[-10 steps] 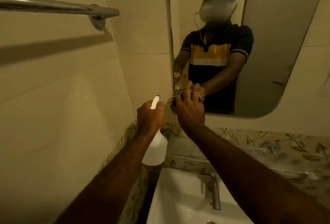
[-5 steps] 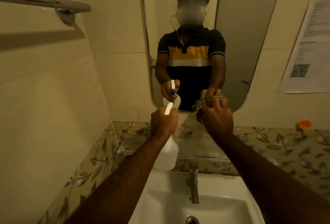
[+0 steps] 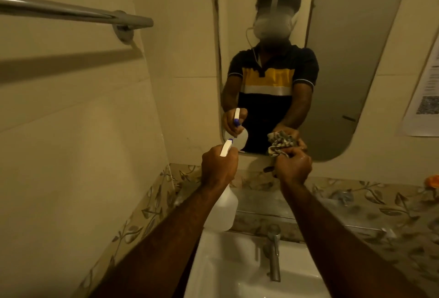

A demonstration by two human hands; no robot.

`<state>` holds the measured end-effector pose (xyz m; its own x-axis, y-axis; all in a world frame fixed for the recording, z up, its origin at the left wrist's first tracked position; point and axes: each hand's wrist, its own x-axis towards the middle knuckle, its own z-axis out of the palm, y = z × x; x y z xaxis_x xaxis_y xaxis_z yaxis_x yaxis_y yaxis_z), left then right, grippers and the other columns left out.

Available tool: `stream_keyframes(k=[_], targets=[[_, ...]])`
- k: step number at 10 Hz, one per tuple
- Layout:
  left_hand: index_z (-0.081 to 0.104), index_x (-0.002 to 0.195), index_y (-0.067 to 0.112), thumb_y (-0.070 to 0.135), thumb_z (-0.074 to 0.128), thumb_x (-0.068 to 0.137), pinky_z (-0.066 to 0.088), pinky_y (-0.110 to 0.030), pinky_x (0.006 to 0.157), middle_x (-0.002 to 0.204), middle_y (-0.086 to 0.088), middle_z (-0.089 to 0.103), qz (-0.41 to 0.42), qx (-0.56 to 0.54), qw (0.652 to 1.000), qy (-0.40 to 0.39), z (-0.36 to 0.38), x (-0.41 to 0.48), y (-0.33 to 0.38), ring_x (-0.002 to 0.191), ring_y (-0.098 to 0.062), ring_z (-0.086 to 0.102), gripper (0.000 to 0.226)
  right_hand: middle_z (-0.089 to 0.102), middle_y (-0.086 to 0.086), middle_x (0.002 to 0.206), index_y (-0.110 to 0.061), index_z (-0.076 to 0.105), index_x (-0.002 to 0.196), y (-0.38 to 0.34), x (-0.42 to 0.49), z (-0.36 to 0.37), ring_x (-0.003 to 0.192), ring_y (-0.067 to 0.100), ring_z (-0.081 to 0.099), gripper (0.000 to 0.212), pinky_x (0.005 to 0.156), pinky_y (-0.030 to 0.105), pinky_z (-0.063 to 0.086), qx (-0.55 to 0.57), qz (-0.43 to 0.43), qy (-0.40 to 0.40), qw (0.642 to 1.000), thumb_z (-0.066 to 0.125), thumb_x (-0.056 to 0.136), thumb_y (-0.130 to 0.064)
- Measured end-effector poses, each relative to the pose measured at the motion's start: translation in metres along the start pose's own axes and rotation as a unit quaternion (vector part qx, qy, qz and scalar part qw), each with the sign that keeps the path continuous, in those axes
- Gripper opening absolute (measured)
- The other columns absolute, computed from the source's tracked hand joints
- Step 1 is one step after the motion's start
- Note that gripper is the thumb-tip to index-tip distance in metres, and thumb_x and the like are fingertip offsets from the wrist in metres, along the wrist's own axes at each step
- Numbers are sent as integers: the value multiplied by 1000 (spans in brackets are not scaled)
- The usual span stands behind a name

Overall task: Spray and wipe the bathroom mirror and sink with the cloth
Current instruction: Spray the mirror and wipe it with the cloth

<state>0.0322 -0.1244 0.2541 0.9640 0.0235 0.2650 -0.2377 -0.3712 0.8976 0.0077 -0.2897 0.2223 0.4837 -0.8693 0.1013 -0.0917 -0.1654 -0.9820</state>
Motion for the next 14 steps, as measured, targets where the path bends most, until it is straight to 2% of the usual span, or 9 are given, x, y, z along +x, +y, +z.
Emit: stream_keyframes(k=[2,4,5,6,8,10,12,13,14], targets=[[56,61,21,35,55,87,57,-33,53,61,5,62,-3,19,998,58,-60,18,-11,56,-16,61,29,57,3,109,-18,67,75,-26,-47,79,58,23,62,19,33,28,50,109,31,-31,993,74,82,-2],[56,59,20,34,55,85,62,-44,53,58,3,61,0,2,996,91,-98,34,-6,53,-16,60,30,68,15,106,-13,65,101,-65,-60,112,82,42,72,14,69,53,62,231,165,-77,956,68,90,-6],[56,61,25,33,58,89,62,-44,54,64,4,64,6,-2,995,97,-103,37,6,57,-17,64,29,63,7,102,-14,52,135,-89,-56,108,86,31,70,46,76,47,60,288,184,-179,923,59,90,-5],[59,64,22,33,56,88,62,-42,55,65,-1,65,20,-10,996,87,-105,39,25,58,-21,65,27,64,13,115,-13,47,141,-128,-54,106,74,21,63,51,65,38,53,307,164,-204,915,57,92,-6],[63,70,22,33,55,89,48,-24,42,62,0,65,63,-45,994,80,-108,42,75,47,-19,64,23,65,10,103,-7,52,132,-234,-45,96,69,19,63,43,57,33,52,341,48,-211,915,58,90,-8],[52,62,33,31,59,90,46,-21,35,63,1,65,100,-89,986,95,-115,47,124,39,-13,62,29,57,18,134,-8,46,138,-337,-36,77,105,32,64,48,78,41,55,333,-70,-217,915,56,91,-7],[57,67,27,25,57,92,44,-18,34,62,1,63,157,-109,977,99,-122,50,149,41,-12,60,24,53,13,129,-14,53,136,-399,-25,57,115,31,57,55,99,44,53,106,-367,-1,924,61,84,0],[58,71,26,24,58,93,45,-19,36,66,-1,63,166,-123,974,95,-122,54,152,49,-15,61,22,49,11,132,-26,50,142,-404,-18,45,115,30,52,69,90,45,57,52,-488,65,869,57,80,4],[64,83,16,24,59,93,44,-16,36,66,0,62,174,-123,973,91,-119,60,156,50,-15,61,13,47,15,141,-27,59,134,-403,-8,34,127,37,45,49,87,50,58,-109,-618,121,769,63,88,-12]])
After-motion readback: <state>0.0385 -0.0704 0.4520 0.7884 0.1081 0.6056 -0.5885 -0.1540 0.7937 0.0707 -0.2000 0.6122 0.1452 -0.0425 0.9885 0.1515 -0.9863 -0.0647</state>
